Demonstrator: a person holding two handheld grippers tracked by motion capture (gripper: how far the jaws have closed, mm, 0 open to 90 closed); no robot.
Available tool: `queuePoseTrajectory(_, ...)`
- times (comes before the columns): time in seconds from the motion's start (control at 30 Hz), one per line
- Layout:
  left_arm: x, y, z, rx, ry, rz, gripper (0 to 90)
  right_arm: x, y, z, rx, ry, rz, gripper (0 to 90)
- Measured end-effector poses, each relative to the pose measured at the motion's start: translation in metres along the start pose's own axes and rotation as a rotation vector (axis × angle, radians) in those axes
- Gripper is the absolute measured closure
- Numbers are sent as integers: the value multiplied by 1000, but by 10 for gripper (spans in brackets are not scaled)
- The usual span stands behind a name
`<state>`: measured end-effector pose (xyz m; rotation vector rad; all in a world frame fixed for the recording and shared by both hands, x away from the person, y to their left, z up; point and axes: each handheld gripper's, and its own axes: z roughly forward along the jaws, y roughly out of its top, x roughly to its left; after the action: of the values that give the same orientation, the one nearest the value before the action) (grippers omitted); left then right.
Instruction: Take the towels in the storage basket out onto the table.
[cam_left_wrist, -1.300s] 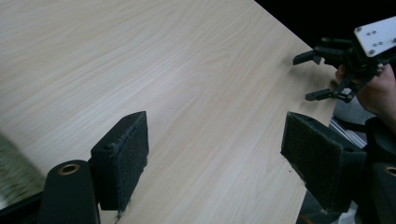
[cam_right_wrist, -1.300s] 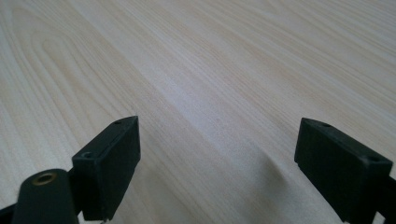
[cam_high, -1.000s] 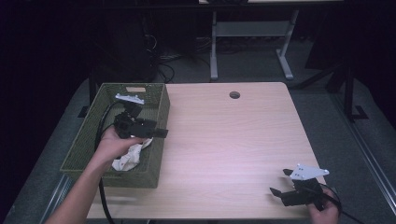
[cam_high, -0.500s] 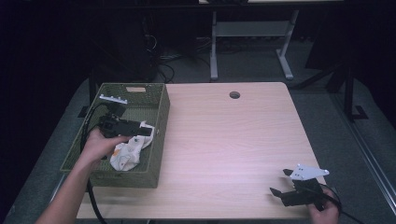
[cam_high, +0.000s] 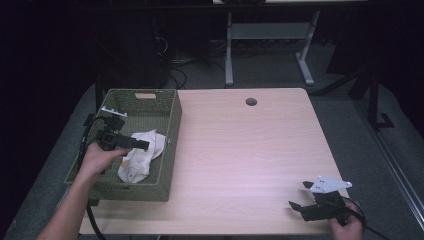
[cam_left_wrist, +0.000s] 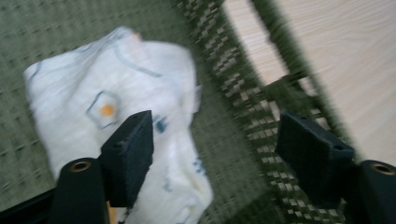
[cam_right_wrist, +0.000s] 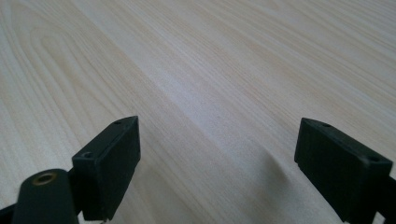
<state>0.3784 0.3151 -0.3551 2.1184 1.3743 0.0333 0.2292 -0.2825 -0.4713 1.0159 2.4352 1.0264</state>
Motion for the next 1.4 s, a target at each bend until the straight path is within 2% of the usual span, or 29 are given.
queuePoseTrajectory(0.07,2,-1,3,27,46,4,285,0,0,0,-1,0,3,140)
queuePoseTrajectory(0.13,3,-2,5,42,54,-1,292,0,0,0,0,0,-1,140)
queuePoseTrajectory(0.17,6,-2,9,67,85,-1,296,0,0,0,1,0,-2,140)
queuePoseTrajectory(0.2,6,-2,9,67,85,-1,304,0,0,0,0,0,4,140)
queuePoseTrajectory(0.33,9,-4,17,122,148,16,314,0,0,0,1,0,-1,140)
queuePoseTrajectory(0.47,13,-5,26,181,189,-2,365,0,0,0,-1,1,-2,140)
queuePoseTrajectory(0.5,16,-5,27,204,186,-15,408,0,0,0,0,0,1,140)
queuePoseTrajectory(0.57,20,-5,31,231,190,-62,421,0,0,0,2,1,0,140)
queuePoseTrajectory(0.63,23,-6,35,256,197,-86,425,1,0,0,0,-1,1,140)
queuePoseTrajectory(0.73,25,-7,40,279,227,-83,422,0,0,0,-1,1,3,140)
queuePoseTrajectory(0.8,24,-8,46,297,221,-80,421,0,0,0,0,0,-3,140)
queuePoseTrajectory(0.9,23,-9,53,338,233,-59,426,0,0,0,0,2,0,140)
queuePoseTrajectory(0.97,23,-10,60,367,232,-63,435,1,-1,0,0,-1,0,140)
queuePoseTrajectory(1.1,22,-11,63,376,241,-50,465,0,-1,-1,-2,3,-7,140)
queuePoseTrajectory(1.13,22,-12,64,379,244,-53,479,0,-1,0,-2,0,-2,140)
queuePoseTrajectory(1.17,22,-12,64,380,245,-39,515,0,0,0,0,2,-1,140)
queuePoseTrajectory(1.4,27,-15,63,370,224,-62,586,1,-1,-1,-2,1,-5,140)
